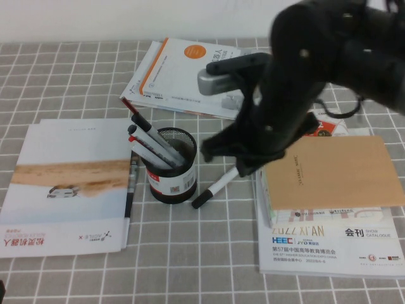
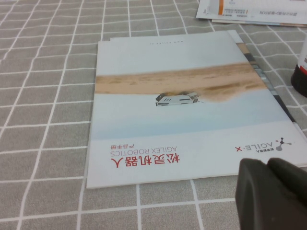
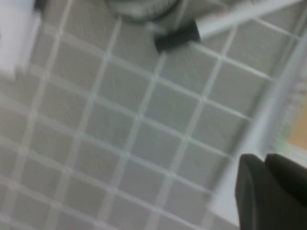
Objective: Put the pen into the pen holder
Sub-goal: Pick up the pen on the table, then place the pen onto the pen holder
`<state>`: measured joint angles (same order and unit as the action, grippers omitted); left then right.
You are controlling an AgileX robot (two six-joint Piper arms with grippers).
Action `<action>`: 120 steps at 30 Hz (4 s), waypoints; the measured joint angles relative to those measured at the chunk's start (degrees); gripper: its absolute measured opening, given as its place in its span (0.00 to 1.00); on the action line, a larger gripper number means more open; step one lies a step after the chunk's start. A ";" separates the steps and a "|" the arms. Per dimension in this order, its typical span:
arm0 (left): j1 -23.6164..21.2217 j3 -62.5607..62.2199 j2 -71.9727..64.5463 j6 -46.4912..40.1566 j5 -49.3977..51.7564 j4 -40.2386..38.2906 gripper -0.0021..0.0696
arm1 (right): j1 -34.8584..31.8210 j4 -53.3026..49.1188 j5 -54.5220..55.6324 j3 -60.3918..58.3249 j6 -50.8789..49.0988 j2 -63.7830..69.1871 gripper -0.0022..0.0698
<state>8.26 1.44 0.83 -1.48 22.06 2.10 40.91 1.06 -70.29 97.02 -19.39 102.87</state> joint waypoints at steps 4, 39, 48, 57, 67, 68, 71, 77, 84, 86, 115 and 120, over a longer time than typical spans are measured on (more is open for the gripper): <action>0.00 0.00 0.00 0.00 0.00 0.00 0.03 | 0.09 0.63 0.00 4.79 -9.05 5.55 0.01; 0.00 0.00 0.00 0.00 0.00 0.00 0.03 | -0.40 -13.91 12.70 7.24 -59.83 16.35 0.40; 0.00 0.00 0.00 0.00 0.00 0.00 0.03 | -0.40 -13.40 12.31 7.24 -62.94 18.70 0.42; 0.00 0.00 0.00 0.00 0.00 0.00 0.03 | -0.52 -13.14 10.92 7.24 -67.26 20.82 0.42; 0.00 0.00 0.00 0.00 0.00 0.00 0.03 | -1.07 -12.64 12.44 7.24 -70.14 22.29 0.42; 0.00 0.00 0.00 0.00 0.00 0.00 0.03 | -1.07 -12.64 12.57 7.24 -70.23 22.41 0.42; 0.00 0.00 0.00 0.00 0.00 0.00 0.03 | -1.34 -12.39 13.24 7.24 -70.37 22.90 0.42; 0.00 0.00 0.00 0.00 0.00 0.00 0.03 | -1.60 -10.89 15.44 7.24 -70.58 23.67 0.42; 0.00 0.00 0.00 0.00 0.00 0.00 0.03 | -1.72 -10.27 16.10 7.24 -70.58 24.18 0.40; 0.00 0.00 0.00 0.00 0.00 0.00 0.03 | -1.95 -10.12 16.10 7.24 -70.58 24.26 0.37; 0.00 0.00 0.00 0.00 0.00 0.00 0.03 | -2.69 -11.14 5.01 13.33 -65.21 22.67 0.18; 0.00 0.00 0.00 0.00 0.00 0.00 0.03 | -2.69 -11.89 4.78 13.33 -63.30 20.14 0.18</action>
<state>8.26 1.44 0.83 -1.48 22.06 2.10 38.22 -10.83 -65.51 110.36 -82.70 123.01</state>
